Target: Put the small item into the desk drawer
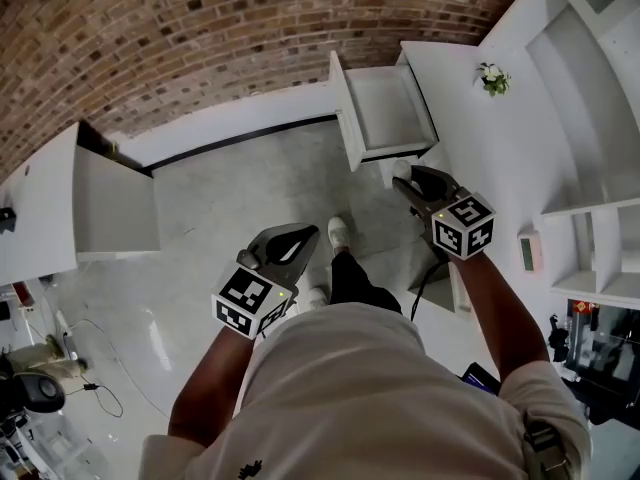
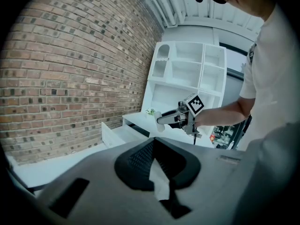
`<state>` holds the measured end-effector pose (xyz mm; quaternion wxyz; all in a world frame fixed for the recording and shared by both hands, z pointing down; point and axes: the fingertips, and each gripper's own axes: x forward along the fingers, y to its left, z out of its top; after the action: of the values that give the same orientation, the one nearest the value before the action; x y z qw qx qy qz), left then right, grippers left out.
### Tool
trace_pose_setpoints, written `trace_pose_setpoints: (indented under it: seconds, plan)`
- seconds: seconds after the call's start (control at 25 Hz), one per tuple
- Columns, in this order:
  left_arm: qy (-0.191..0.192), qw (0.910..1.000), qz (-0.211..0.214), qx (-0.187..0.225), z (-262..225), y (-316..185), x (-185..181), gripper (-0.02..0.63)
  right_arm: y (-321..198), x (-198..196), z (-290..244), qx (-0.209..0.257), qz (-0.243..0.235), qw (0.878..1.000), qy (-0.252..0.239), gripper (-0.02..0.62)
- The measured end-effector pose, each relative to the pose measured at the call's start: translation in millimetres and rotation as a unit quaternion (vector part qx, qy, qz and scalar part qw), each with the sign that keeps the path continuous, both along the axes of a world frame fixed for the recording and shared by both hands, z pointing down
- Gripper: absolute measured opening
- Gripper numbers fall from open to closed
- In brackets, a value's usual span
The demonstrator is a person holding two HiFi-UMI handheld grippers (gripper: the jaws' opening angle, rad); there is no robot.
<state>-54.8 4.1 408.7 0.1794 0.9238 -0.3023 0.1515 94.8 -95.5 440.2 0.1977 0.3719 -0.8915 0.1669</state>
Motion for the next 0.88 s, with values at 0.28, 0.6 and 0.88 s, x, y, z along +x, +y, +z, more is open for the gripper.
trace_pose_setpoints:
  seconds: [0.28, 0.6, 0.88]
  plan:
    - [-0.009, 0.9997, -0.021, -0.010, 1, -82, 8, 0.006, -94, 19, 26, -0.014, -0.015, 0.999, 0.034, 0.143]
    - [-0.019, 0.9991, -0.030, -0.023, 4, -156, 28, 0.006, -191, 34, 74, -0.036, -0.033, 0.996, 0.076, 0.143]
    - [-0.023, 0.9976, -0.044, -0.049, 18, -203, 41, 0.006, -265, 38, 131, -0.052, -0.053, 0.990, 0.117, 0.143]
